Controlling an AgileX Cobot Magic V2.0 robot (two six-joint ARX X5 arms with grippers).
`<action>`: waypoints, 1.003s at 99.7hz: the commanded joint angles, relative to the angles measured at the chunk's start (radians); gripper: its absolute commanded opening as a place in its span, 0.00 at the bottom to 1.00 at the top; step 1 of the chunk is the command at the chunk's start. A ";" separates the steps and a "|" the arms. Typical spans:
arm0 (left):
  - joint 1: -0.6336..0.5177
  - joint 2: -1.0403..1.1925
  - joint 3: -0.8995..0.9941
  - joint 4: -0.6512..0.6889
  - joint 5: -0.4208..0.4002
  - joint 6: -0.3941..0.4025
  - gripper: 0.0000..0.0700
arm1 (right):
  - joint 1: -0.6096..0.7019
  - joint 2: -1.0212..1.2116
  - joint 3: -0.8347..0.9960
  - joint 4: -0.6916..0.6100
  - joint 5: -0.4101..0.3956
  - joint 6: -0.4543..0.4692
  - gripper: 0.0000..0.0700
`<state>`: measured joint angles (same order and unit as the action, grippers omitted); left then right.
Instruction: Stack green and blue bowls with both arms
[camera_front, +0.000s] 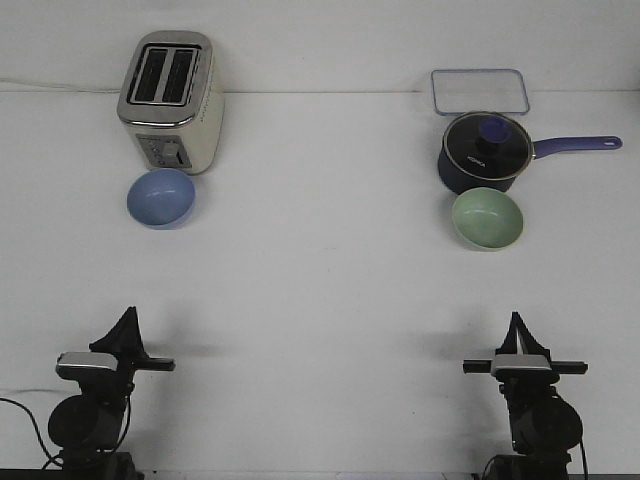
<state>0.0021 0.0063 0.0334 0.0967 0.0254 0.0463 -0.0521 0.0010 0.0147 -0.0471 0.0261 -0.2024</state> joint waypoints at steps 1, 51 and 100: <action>-0.001 -0.002 -0.019 0.009 0.000 0.010 0.02 | 0.000 0.000 -0.002 0.011 0.000 -0.004 0.00; 0.000 -0.002 -0.019 0.009 0.000 0.010 0.02 | 0.000 0.000 -0.002 0.063 -0.027 0.286 0.00; 0.000 -0.002 -0.019 0.009 0.000 0.010 0.02 | -0.001 0.306 0.475 -0.233 0.087 0.502 0.00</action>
<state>0.0021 0.0063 0.0334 0.0967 0.0254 0.0463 -0.0525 0.2100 0.3992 -0.2409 0.1093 0.2935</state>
